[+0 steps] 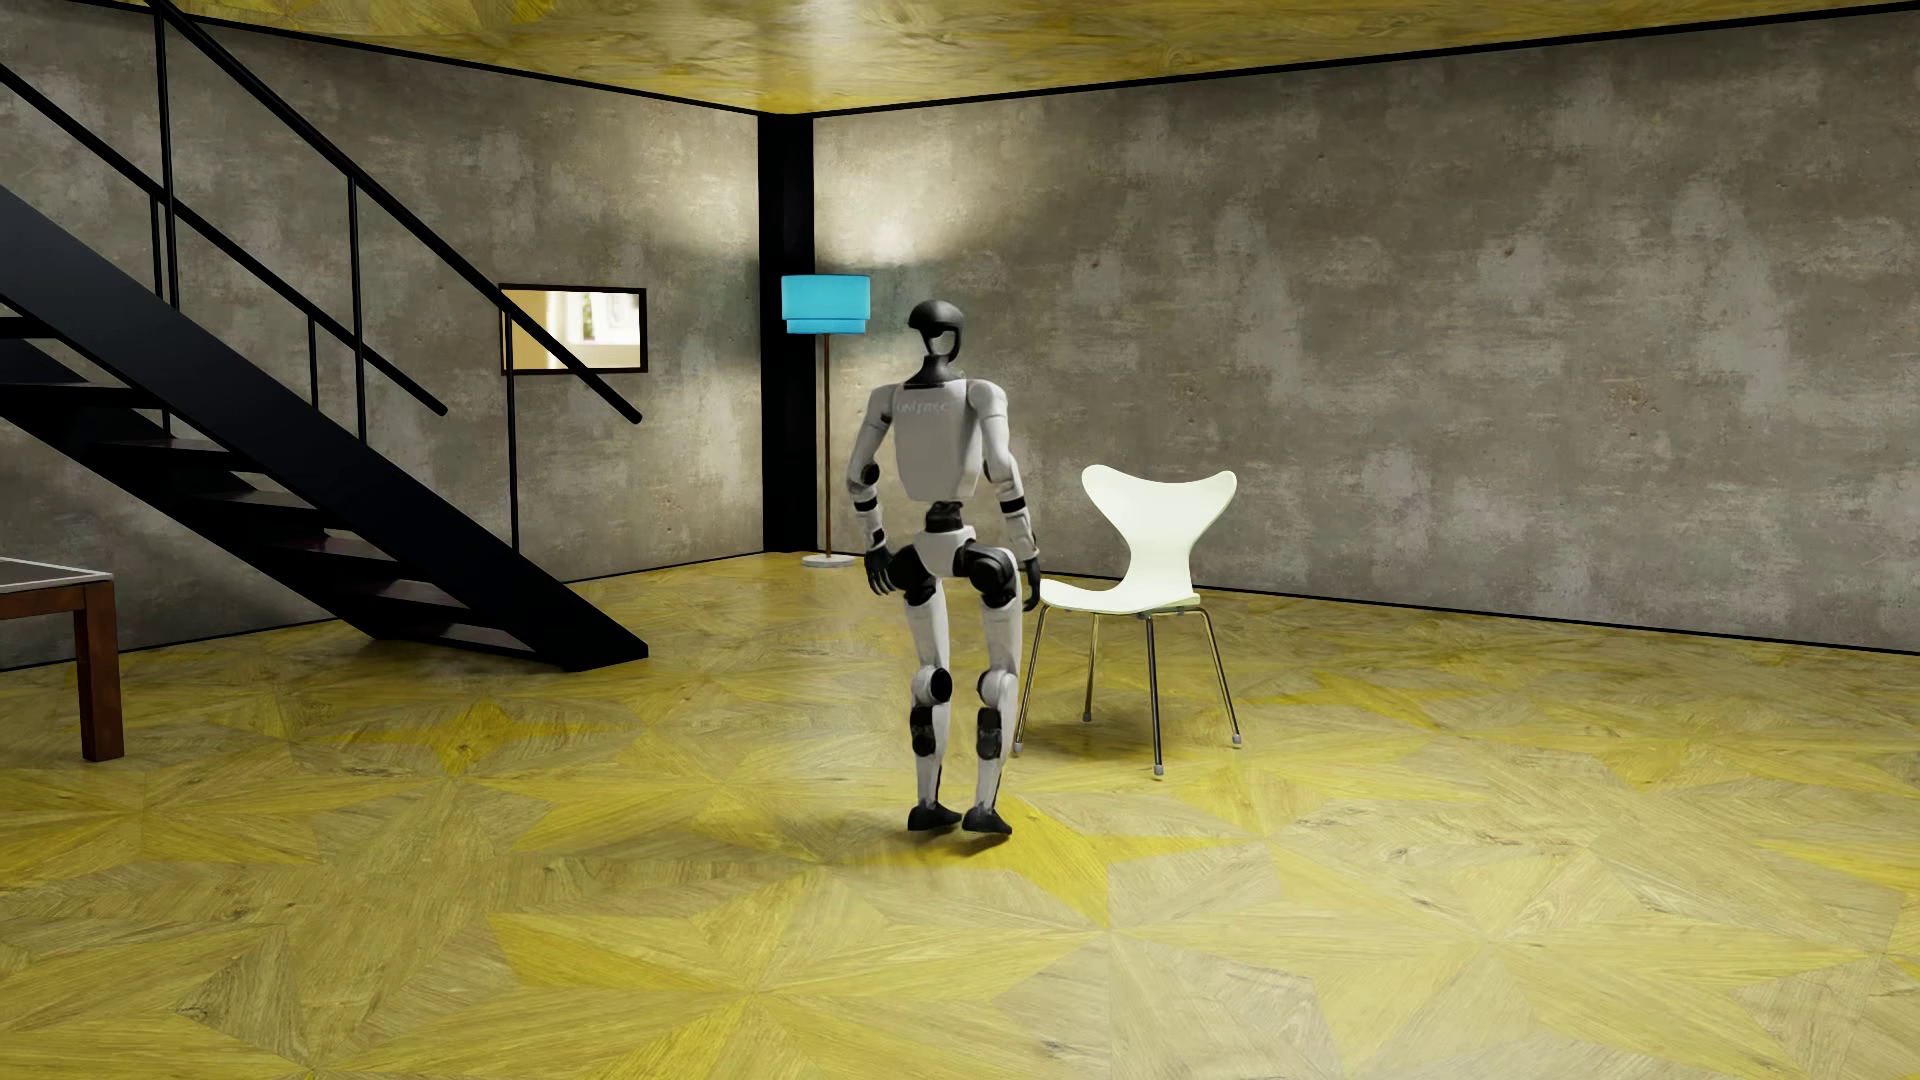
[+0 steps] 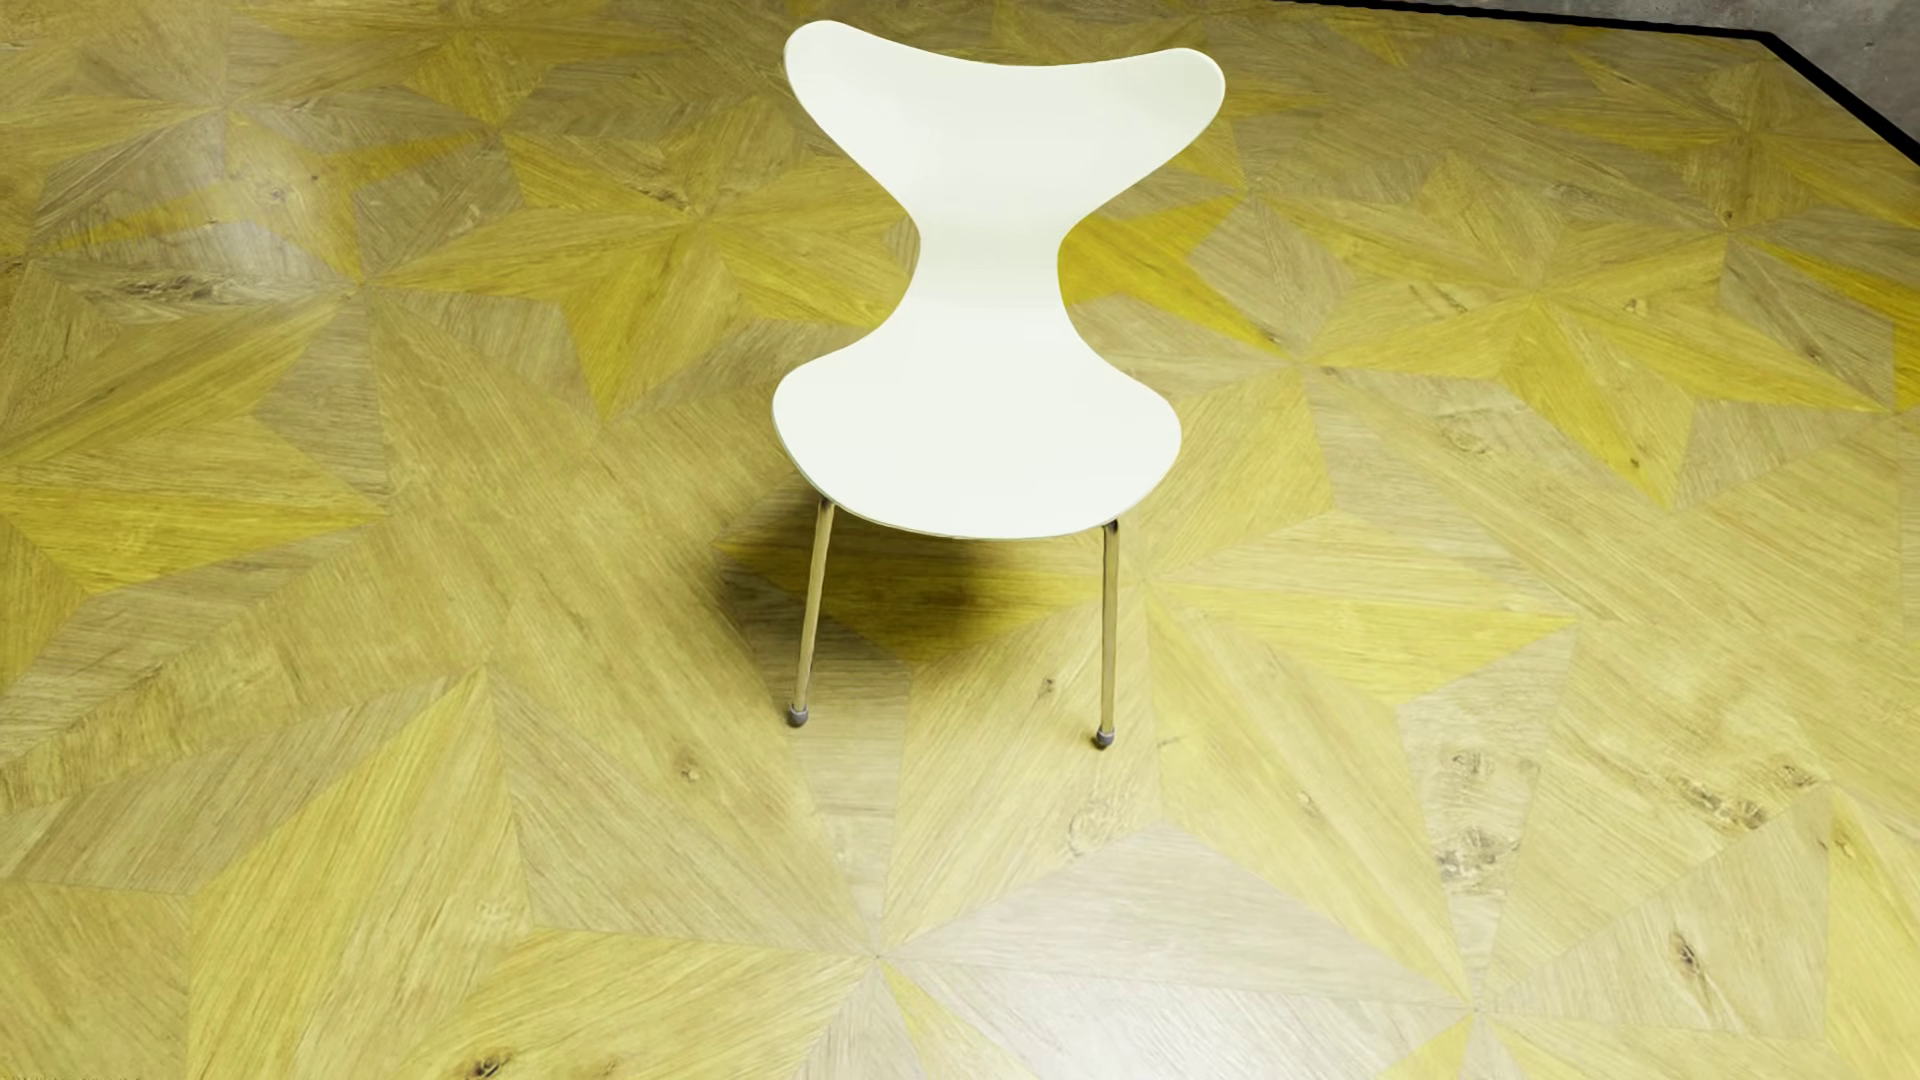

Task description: Go to chair

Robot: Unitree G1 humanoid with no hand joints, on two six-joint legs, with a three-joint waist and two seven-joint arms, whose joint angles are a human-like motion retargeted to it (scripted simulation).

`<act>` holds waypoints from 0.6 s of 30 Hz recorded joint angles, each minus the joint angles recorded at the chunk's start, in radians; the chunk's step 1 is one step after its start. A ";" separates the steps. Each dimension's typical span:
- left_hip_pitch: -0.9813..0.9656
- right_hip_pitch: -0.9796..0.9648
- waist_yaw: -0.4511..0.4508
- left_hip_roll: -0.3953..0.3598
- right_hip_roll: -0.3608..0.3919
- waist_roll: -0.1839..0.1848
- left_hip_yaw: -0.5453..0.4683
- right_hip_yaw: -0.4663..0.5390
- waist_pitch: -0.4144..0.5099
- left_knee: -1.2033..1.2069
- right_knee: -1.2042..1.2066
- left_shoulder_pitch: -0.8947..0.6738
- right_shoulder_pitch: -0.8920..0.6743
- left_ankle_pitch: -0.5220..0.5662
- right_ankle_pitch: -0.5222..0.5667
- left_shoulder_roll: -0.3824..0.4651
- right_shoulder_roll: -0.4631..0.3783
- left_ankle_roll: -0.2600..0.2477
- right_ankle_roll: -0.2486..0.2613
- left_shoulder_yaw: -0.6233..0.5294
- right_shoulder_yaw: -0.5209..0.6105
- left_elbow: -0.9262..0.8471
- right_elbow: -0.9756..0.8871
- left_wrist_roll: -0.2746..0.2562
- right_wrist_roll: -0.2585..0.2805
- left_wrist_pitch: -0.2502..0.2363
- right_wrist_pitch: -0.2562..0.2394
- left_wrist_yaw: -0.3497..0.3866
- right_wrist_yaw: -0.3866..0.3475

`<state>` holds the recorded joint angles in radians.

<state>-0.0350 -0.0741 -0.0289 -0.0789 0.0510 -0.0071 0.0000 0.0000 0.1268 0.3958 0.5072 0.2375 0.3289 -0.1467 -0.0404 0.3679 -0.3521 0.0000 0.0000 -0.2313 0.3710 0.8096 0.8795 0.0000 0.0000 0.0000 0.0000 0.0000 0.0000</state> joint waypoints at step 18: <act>0.068 0.141 0.015 0.036 0.016 -0.028 0.000 0.000 -0.052 -0.045 -0.251 0.103 0.014 -0.099 -0.194 -0.044 0.026 0.000 0.000 -0.048 0.021 0.144 0.056 0.000 0.000 0.000 0.000 0.000 0.000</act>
